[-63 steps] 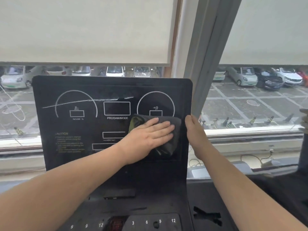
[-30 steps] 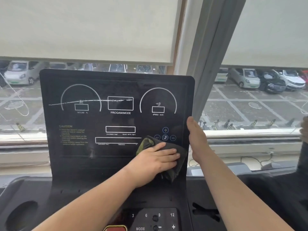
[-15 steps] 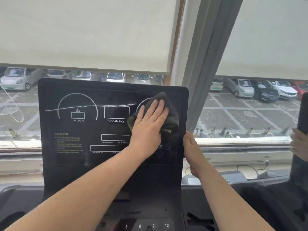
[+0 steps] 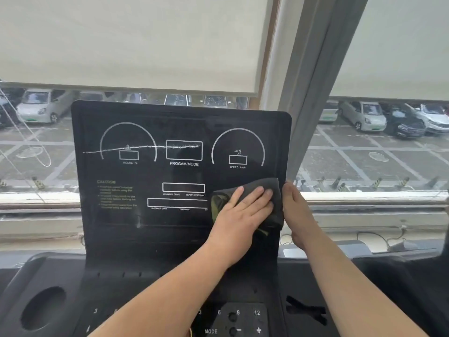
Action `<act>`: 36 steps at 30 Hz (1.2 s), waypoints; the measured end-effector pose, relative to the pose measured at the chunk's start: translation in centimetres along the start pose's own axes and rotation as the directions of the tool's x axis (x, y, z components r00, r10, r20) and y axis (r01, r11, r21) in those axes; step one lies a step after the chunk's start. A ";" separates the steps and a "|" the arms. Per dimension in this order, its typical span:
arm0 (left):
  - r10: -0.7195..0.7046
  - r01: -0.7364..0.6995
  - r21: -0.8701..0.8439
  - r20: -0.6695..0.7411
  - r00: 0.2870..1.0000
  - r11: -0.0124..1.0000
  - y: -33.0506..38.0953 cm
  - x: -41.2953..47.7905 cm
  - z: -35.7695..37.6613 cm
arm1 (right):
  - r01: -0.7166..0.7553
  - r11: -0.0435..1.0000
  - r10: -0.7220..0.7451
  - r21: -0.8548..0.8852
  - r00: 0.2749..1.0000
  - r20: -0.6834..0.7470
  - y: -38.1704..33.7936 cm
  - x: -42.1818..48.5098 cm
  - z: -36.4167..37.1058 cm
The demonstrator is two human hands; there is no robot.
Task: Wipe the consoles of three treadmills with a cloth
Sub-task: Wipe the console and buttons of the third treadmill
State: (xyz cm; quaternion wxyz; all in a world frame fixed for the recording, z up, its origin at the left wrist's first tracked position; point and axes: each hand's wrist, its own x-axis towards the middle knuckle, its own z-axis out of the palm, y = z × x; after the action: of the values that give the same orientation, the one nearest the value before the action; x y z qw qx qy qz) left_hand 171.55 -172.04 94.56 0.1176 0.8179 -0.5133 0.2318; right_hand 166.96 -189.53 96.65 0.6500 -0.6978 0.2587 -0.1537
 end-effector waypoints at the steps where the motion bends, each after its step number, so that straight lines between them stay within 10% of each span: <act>1: 0.022 -0.022 -0.004 0.023 1.000 1.000 0.2 -1.2 0.4 | -0.012 1.000 0.012 -0.010 1.000 -0.025 -0.1 0.0 0.2; 14: 0.049 -0.045 -0.028 0.129 0.991 0.999 -4.1 -8.9 -1.2 | -0.093 0.974 0.062 -0.208 0.987 -0.149 4.9 -4.6 2.4; 25: -0.383 0.385 -0.004 -0.117 0.916 0.923 -4.7 -11.8 -2.3 | -0.077 0.987 0.054 -0.139 0.985 -0.161 5.3 -5.1 2.9; 36: 0.012 -0.006 -0.041 0.139 0.990 0.999 -0.6 -6.2 -2.2 | -0.160 0.986 0.158 -0.040 0.987 -0.038 4.9 -5.3 1.0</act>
State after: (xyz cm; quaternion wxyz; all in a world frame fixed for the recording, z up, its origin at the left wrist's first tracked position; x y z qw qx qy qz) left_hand 169.27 -165.98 93.37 0.0971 0.8272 -0.5284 0.1645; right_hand 162.38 -185.84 92.39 0.6405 -0.6860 0.3280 -0.1077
